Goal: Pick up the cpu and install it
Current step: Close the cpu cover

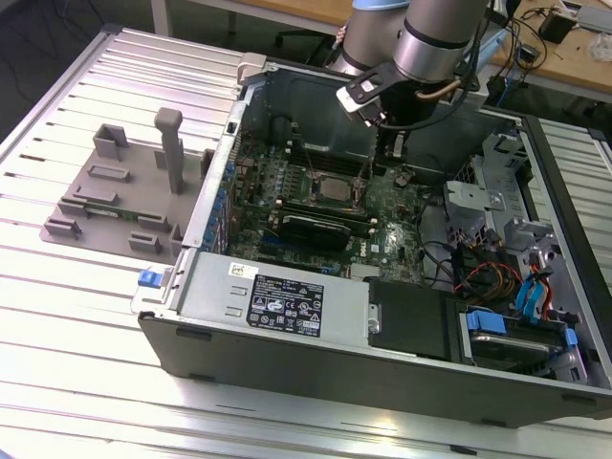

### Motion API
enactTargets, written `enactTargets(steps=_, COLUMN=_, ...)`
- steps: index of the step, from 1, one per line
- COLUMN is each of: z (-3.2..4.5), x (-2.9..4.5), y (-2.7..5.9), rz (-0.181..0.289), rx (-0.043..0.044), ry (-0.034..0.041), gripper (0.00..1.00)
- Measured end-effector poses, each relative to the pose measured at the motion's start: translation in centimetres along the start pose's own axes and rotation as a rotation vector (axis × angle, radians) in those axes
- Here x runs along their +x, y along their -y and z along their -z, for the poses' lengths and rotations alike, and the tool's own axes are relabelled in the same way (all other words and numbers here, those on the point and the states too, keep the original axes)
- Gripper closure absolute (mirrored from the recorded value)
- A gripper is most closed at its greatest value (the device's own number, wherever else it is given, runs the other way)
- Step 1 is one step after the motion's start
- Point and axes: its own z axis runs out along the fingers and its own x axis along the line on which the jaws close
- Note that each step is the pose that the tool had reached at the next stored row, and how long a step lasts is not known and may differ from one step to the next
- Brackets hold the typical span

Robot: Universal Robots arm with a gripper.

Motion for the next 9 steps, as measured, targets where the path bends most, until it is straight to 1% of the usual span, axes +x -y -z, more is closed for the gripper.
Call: enactTargets(steps=9, z=-0.01, x=0.11, y=0.4, rz=-0.001, rx=0.0, ry=-0.0001, gripper=0.89)
